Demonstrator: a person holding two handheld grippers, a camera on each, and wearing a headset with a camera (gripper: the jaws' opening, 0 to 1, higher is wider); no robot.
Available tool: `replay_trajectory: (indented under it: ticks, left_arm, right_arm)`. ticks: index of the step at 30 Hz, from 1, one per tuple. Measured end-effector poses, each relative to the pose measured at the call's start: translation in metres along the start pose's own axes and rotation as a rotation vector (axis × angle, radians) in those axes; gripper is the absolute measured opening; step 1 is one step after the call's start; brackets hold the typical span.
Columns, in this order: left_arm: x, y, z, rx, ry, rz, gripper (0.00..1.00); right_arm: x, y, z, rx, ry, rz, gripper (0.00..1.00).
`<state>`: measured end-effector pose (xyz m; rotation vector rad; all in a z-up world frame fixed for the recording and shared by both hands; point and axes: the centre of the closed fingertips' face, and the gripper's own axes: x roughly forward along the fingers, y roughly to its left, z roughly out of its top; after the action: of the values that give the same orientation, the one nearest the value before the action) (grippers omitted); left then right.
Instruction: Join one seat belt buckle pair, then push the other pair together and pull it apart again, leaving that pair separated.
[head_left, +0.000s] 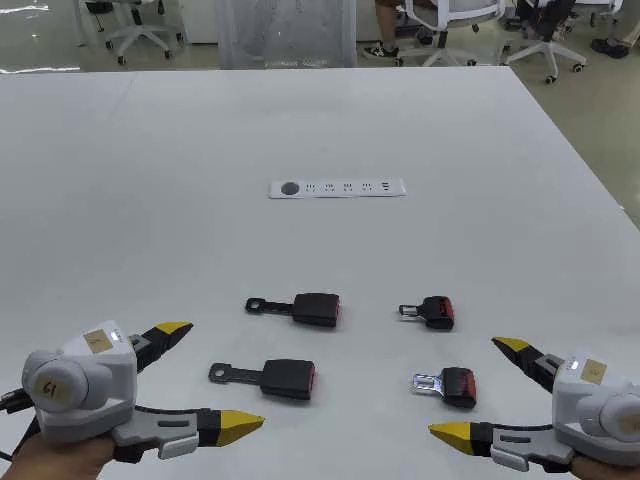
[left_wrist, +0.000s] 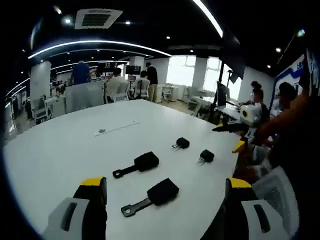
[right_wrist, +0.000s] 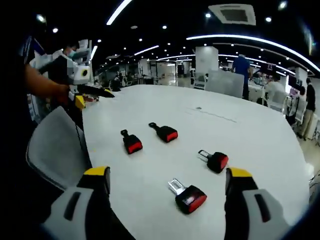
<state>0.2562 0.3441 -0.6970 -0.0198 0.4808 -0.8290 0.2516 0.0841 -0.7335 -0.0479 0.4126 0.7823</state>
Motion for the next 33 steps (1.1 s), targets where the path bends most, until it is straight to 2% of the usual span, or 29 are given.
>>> replay_trajectory:
  ticks: [2, 8, 11, 24, 33]
  left_arm:
    - [-0.001, -0.004, 0.005, 0.018, -0.017, -0.009, 1.00]
    - [0.001, -0.011, 0.006, 0.013, -0.007, -0.024, 1.00]
    - [0.002, -0.014, 0.005, 0.028, 0.002, -0.026, 1.00]
    - [0.001, -0.014, 0.012, 0.023, -0.017, -0.024, 1.00]
    - [0.000, -0.016, 0.009, 0.019, -0.007, -0.023, 1.00]
  right_arm:
    - [-0.002, 0.000, 0.002, -0.005, -0.003, 0.011, 1.00]
    - [-0.005, 0.001, 0.004, -0.008, -0.009, 0.028, 1.00]
    - [-0.006, 0.001, 0.003, -0.006, -0.004, 0.029, 1.00]
    - [-0.006, 0.004, 0.003, 0.000, -0.013, 0.036, 0.99]
    - [-0.006, 0.003, 0.003, 0.002, -0.015, 0.028, 0.99]
